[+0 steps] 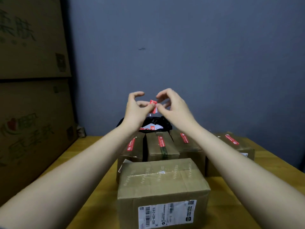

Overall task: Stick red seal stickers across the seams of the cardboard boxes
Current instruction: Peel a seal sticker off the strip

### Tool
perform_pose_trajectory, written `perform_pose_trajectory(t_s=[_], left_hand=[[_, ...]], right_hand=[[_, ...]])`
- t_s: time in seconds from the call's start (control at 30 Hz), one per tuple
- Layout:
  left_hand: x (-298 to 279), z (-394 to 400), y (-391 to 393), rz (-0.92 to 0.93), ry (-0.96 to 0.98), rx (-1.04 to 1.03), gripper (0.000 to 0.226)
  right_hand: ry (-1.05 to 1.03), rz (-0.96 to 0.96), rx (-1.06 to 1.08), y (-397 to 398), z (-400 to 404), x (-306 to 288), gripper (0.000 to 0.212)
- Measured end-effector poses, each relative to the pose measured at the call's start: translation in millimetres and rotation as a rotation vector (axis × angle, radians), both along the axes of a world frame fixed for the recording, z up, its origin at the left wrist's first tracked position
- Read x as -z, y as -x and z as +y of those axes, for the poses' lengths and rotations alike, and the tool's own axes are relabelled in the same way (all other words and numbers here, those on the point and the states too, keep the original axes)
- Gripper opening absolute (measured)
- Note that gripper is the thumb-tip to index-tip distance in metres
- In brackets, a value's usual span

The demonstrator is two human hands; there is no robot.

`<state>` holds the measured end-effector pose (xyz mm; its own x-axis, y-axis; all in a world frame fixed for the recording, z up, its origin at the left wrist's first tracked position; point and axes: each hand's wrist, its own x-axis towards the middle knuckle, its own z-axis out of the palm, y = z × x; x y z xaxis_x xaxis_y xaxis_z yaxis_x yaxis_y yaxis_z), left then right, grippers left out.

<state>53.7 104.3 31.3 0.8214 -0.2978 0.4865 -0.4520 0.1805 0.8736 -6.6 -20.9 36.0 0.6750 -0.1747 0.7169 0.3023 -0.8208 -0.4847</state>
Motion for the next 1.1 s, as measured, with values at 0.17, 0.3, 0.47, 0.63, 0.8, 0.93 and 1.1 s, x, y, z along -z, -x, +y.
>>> perform_pose_trajectory(t_s=[0.17, 0.3, 0.47, 0.63, 0.8, 0.93, 1.1], left_hand=[[-4.3, -7.6, -40.4, 0.202, -0.025, 0.051, 0.058], [-2.3, -16.2, -71.1, 0.304, -0.083, 0.06, 0.052], [10.1, -22.0, -107.6, -0.125, -0.474, -0.105, 0.02], [28.1, -26.5, -145.9, -0.381, -0.854, -0.256, 0.007], [50.7, -30.9, -175.2, -0.465, -1.008, -0.338, 0.003], [64.5, -32.5, -191.7, -0.505, -1.224, -0.315, 0.014], [70.9, -33.2, -197.5, -0.531, -1.285, -0.215, 0.017]], right_hand=[[0.126, 0.145, 0.013, -35.7, -10.1, -0.8, 0.013], [0.176, 0.222, 0.123, -66.8, -18.9, 2.0, 0.006], [0.289, 0.362, 0.23, -110.9, -29.3, 13.3, 0.011], [0.261, 0.489, 0.188, -151.5, -34.0, 33.1, 0.013], [0.124, 0.666, 0.008, -181.7, -43.5, 52.1, 0.017], [0.083, 0.658, 0.053, -188.0, -52.1, 57.3, 0.03], [0.027, 0.641, 0.028, -174.9, -61.4, 54.7, 0.024]])
